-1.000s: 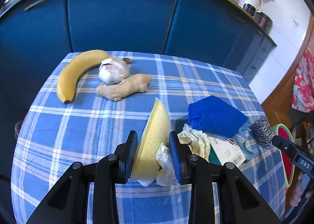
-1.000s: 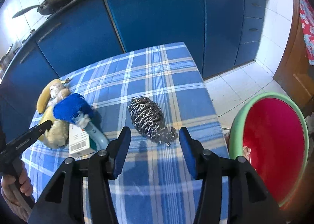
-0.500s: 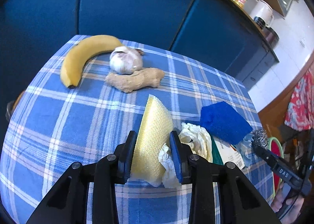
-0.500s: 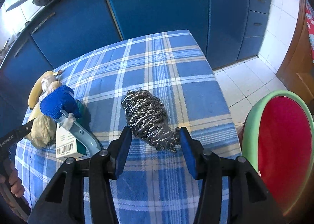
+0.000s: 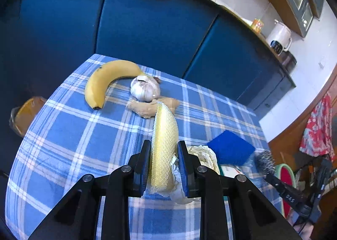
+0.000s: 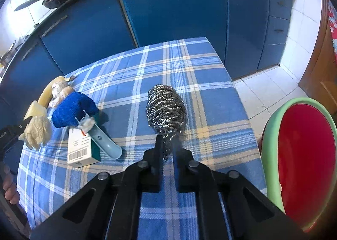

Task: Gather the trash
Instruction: 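Grasp the steel wool scrubber with the right tool while the left tool holds the sleeve, then lift the sleeve and scrubber and carry both over the red bucket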

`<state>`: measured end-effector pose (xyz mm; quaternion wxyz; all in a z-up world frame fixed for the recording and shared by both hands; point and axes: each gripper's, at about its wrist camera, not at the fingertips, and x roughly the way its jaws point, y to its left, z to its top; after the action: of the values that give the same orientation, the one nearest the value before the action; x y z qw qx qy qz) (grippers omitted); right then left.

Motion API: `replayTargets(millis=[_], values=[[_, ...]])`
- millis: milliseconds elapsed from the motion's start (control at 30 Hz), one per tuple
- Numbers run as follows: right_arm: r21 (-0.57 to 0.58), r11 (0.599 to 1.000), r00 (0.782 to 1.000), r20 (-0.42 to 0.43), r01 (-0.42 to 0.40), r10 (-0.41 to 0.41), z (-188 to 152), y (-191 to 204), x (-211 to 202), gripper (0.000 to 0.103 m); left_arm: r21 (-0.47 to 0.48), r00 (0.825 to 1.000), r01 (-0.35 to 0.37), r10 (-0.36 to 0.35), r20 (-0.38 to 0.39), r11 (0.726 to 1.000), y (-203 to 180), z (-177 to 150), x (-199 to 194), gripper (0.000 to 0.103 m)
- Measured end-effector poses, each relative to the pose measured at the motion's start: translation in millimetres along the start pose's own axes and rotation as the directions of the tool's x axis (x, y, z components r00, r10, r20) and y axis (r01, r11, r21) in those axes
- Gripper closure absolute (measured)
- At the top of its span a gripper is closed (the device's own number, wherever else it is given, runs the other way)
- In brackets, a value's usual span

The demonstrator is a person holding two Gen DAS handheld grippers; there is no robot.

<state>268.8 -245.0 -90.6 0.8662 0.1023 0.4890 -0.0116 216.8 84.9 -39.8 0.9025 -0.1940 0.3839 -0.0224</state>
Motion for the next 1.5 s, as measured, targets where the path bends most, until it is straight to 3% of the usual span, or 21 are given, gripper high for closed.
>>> replayTargets(millis=[200, 367, 500, 1067, 1133, 1167, 1200, 1500], values=[[-0.002, 1.000, 1.000, 0.006, -0.020, 0.020, -5.4, 0.8, -11.4, 0.093, 0.029, 0.999, -0.042, 0.043, -0.028, 0.999, -1.9, -13.3, -4.0, 0.076], [-0.005, 0.998, 0.998, 0.017, -0.059, 0.059, -18.0, 5.4, -27.9, 0.093, 0.020, 0.995, -0.022, 0.023, -0.094, 1.000, 1.1, -26.0, -0.8, 0.073], [-0.009, 0.996, 0.996, 0.020, -0.086, 0.087, -32.8, 8.1, -41.2, 0.093, 0.024, 0.991, -0.006, 0.009, -0.133, 1.000, 0.3, -34.1, -0.5, 0.058], [0.005, 0.988, 0.988, 0.008, -0.155, 0.154, -70.1, 7.8, -64.8, 0.094, -0.053, 0.993, 0.030, -0.036, -0.113, 0.998, 12.1, -19.2, 4.4, 0.058], [0.008, 0.988, 0.988, 0.005, -0.156, 0.156, -72.1, 7.3, -64.7, 0.094, -0.046, 0.993, 0.018, -0.023, -0.114, 0.999, 11.7, -17.4, 8.3, 0.058], [0.011, 0.988, 0.988, 0.004, -0.156, 0.156, -72.9, 7.2, -64.2, 0.094, -0.041, 0.993, 0.010, -0.015, -0.118, 0.999, 11.5, -17.2, 10.0, 0.067], [0.012, 0.988, 0.988, 0.003, -0.157, 0.157, -73.5, 6.9, -64.3, 0.094, -0.038, 0.993, 0.006, -0.010, -0.120, 0.999, 11.9, -17.0, 10.3, 0.083], [0.010, 0.985, 0.985, 0.030, -0.170, 0.170, -75.2, 7.5, -73.8, 0.095, -0.001, 0.998, -0.002, 0.001, -0.066, 1.000, 6.6, -17.4, -15.9, 0.084]])
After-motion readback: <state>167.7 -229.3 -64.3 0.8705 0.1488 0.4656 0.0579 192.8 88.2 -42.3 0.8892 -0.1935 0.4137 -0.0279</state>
